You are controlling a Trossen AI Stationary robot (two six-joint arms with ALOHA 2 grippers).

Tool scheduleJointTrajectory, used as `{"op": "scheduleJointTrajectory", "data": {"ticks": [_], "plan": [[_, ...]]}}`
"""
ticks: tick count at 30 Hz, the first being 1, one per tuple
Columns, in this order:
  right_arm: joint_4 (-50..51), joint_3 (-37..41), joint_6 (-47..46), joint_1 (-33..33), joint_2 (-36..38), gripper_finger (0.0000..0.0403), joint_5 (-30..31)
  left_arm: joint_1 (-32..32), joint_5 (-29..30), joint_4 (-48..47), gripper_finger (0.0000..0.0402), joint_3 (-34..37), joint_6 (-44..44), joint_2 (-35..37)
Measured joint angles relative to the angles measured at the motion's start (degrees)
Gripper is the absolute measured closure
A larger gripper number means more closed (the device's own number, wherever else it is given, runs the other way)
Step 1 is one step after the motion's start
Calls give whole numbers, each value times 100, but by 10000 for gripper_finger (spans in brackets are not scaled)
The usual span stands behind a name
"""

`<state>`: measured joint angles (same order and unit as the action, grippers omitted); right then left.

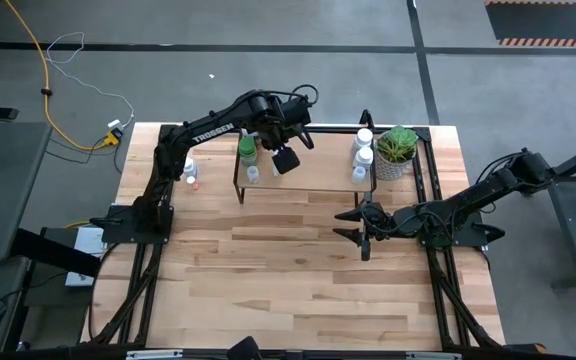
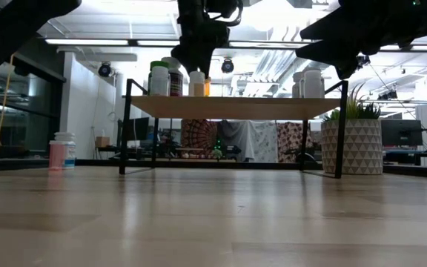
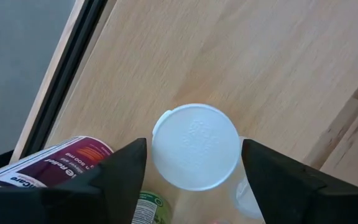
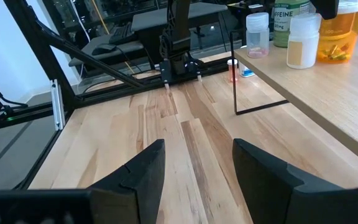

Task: Pick and place medicine bottles onto shelf by color
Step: Put the orange pill bottle on the shelf, then put the pink pill bottle on the shelf

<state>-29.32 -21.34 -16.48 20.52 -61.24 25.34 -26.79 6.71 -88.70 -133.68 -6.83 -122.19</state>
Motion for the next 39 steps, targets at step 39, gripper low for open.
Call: {"op": "scheduleJointTrajectory", "data": {"ticks": [39], "plan": [[92, 0, -15, 0, 1, 224, -4, 1577, 446, 1668, 133, -110, 39, 1279]]}}
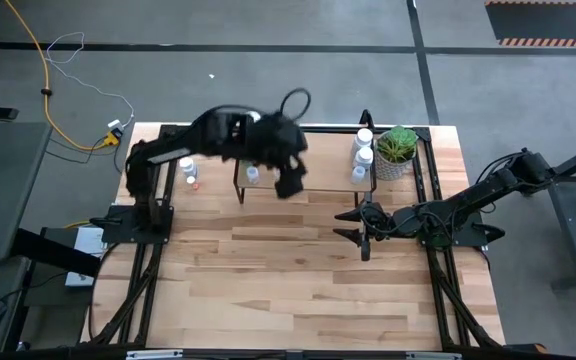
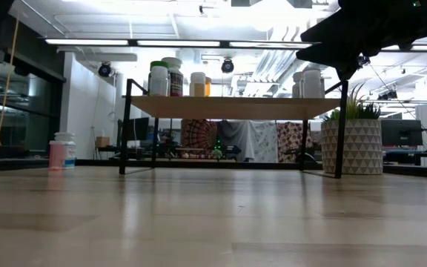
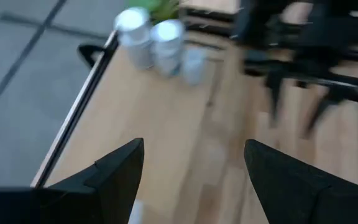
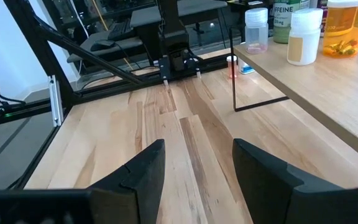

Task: Pick and place medicine bottles onto shelf by color
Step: Put the pink pill bottle on the shelf

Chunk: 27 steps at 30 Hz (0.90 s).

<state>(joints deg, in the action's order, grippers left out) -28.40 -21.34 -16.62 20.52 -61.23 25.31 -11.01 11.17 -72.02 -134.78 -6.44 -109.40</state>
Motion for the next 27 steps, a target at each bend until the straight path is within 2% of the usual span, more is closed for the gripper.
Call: {"op": "scheduleJointTrajectory", "data": {"ticks": [10, 14, 17, 20, 24, 27], "plan": [[2, 0, -155, 31, -1, 224, -237, 1471, 1835, -184, 133, 47, -27, 82], [6, 0, -153, 72, 0, 224, -239, 1761, 2247, -163, 133, 706, -191, 339], [48, 0, -154, 101, -2, 224, -239, 1903, 2698, 75, 133, 1811, -502, 998], [99, 0, -153, 102, -1, 224, -239, 1995, 3004, 834, 133, 3450, -827, 2008], [87, 0, -153, 101, 0, 224, -233, 1974, 2834, 2543, 133, 6002, -903, 3893], [83, 0, -146, 74, 0, 224, -85, 1791, 2627, 3768, 133, 7623, -1046, 5258]]}}
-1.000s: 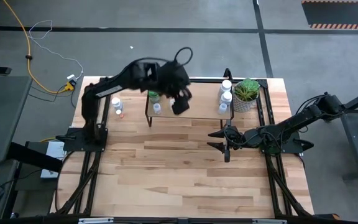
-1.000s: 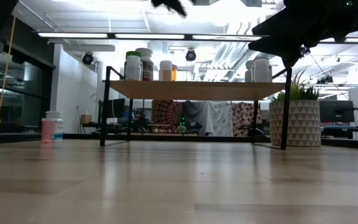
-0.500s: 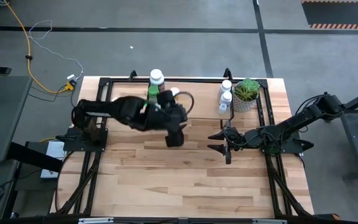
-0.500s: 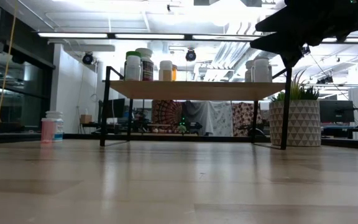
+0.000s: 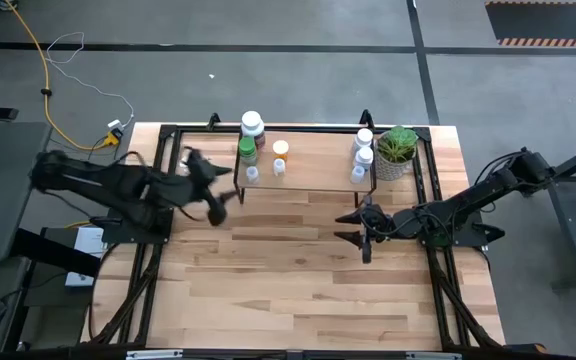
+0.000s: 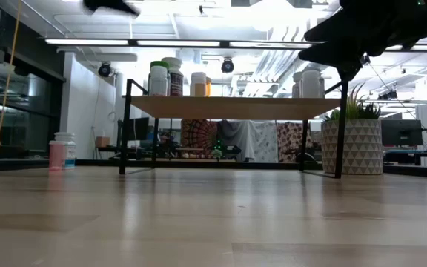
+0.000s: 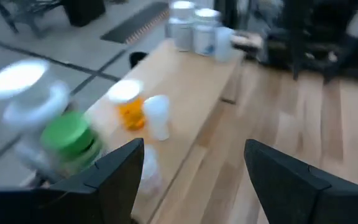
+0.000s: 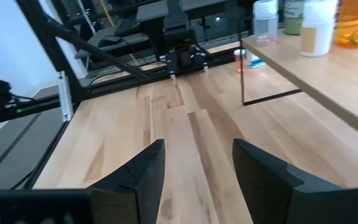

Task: Pick and place medicine bottles onto shelf by color
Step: Put the pink pill bottle on the shelf

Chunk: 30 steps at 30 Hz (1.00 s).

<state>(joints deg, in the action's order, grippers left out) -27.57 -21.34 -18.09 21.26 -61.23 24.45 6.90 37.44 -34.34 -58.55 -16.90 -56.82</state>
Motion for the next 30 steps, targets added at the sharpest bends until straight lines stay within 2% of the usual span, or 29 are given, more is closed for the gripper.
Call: {"op": "scheduleJointTrajectory", "data": {"ticks": [2, 4, 8, 11, 19, 30], "plan": [[-4, 0, 5, -47, 0, 224, 58, -194, 129, 362, 133, 818, -359, 778], [-21, 0, 1, -101, -2, 224, 60, -440, 277, 423, 133, 1346, -936, 1349], [-45, 0, -4, -179, 0, 224, 63, -867, 151, -234, 133, 1797, -1805, 1700], [-48, 0, -24, -212, 0, 224, 65, -1094, 172, -962, 133, 1856, -2411, 1435], [-46, 0, -140, -212, 0, 224, 46, -1537, 332, -2788, 133, 1854, -4053, 87], [42, 0, -140, -212, -2, 224, -7, -1543, 327, -2905, 133, 1862, -5261, -767]]}}
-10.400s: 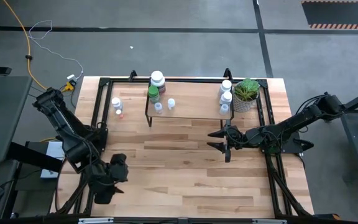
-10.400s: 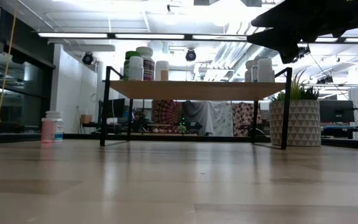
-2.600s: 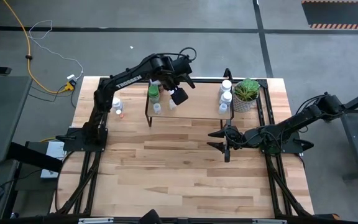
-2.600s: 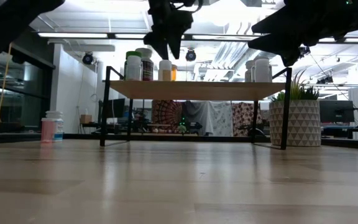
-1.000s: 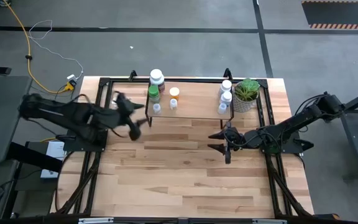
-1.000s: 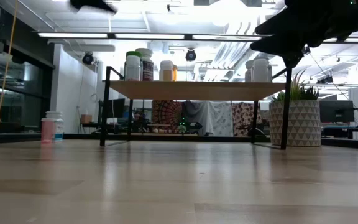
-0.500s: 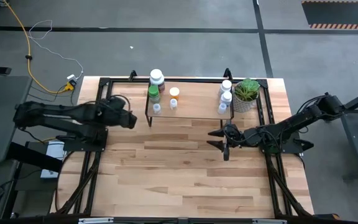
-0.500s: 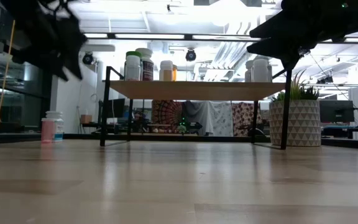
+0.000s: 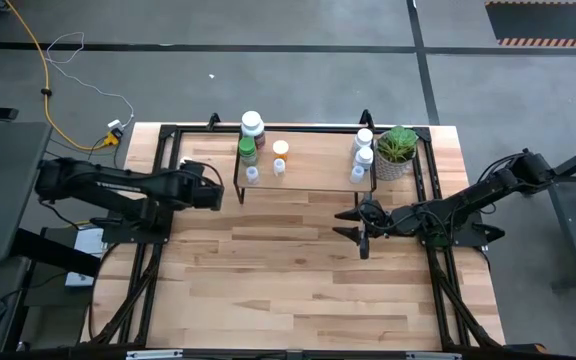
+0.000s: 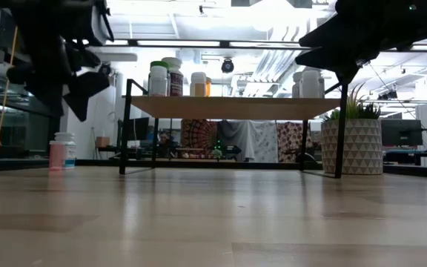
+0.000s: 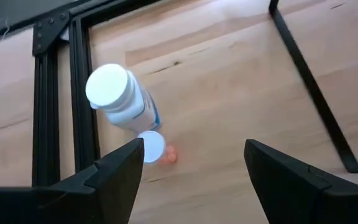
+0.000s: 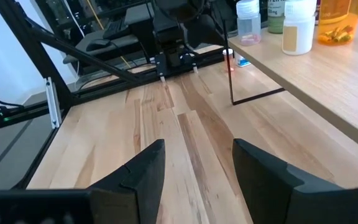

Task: Pick and place medicine bottles onto shelf by color
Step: Put the pink pill bottle on the shelf

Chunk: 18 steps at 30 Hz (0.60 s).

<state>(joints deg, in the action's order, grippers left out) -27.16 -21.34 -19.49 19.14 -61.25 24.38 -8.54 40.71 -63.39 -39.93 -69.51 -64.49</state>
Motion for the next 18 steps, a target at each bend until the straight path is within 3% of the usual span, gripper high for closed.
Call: {"op": "scheduleJointTrajectory", "data": {"ticks": [10, 18], "plan": [[39, 0, 0, 0, 0, 224, -2, 163, 91, 56, 133, 925, -1787, -306], [0, 0, -14, 0, 2, 224, -4, 182, 528, 746, 133, 963, -1738, -324]]}}
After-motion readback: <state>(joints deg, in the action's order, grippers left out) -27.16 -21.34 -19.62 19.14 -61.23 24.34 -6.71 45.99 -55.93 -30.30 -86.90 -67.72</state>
